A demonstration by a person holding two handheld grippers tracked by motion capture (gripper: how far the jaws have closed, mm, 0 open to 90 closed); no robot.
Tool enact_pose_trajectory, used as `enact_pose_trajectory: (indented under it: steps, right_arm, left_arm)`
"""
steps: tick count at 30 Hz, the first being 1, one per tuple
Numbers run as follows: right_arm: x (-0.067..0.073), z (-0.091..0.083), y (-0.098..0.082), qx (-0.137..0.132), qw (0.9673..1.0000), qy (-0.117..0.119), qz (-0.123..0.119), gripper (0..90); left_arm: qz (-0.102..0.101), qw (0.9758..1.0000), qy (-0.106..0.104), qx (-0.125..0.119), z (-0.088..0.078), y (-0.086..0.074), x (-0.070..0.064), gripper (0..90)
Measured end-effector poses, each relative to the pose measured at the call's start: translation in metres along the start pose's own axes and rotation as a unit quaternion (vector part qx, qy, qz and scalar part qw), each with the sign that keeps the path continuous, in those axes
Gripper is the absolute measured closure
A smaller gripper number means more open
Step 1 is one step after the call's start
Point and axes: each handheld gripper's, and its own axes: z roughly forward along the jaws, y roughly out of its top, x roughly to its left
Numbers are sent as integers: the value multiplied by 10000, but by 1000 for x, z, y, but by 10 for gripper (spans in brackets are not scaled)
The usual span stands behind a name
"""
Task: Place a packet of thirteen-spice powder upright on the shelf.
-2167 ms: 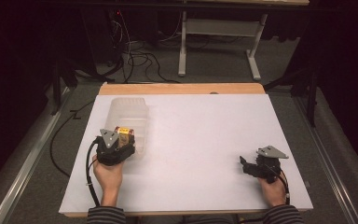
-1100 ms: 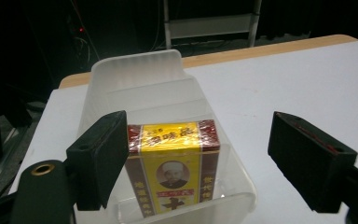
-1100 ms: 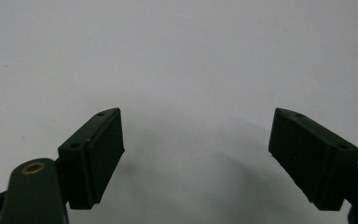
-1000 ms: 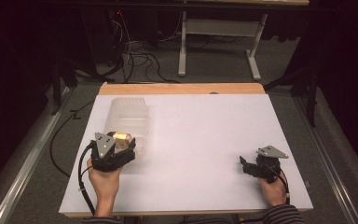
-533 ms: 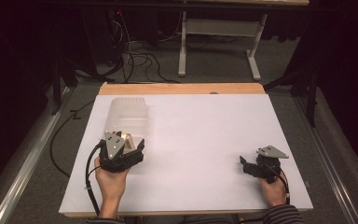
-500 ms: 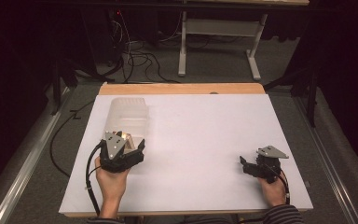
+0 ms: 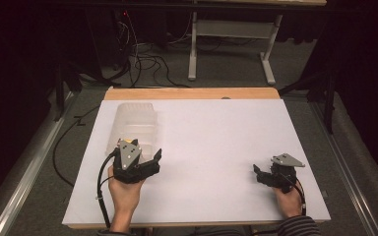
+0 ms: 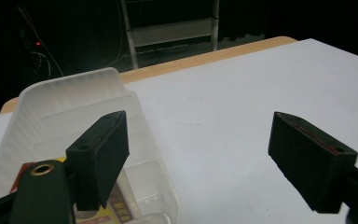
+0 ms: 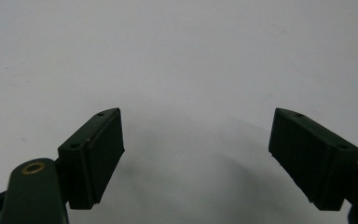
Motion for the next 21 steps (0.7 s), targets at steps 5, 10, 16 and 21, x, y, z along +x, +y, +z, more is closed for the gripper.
enact_pose_trajectory:
  steps: [5,10,16,21]
  right_arm:
    - [0,0,0,7,10000,2,-16,181]
    - [0,0,0,5,10000,-4,-6,182]
    - [0,0,0,-2,10000,-5,-15,181]
    - [0,0,0,5,10000,-11,-30,182]
  left_arm:
    - [84,9999,-82,-17,1,0,-5,225]
    - [183,9995,-242,36,3,1,-12,228]
    - [201,9990,-385,57,7,2,-18,233]
    - [225,9985,-485,65,10,3,-24,236]
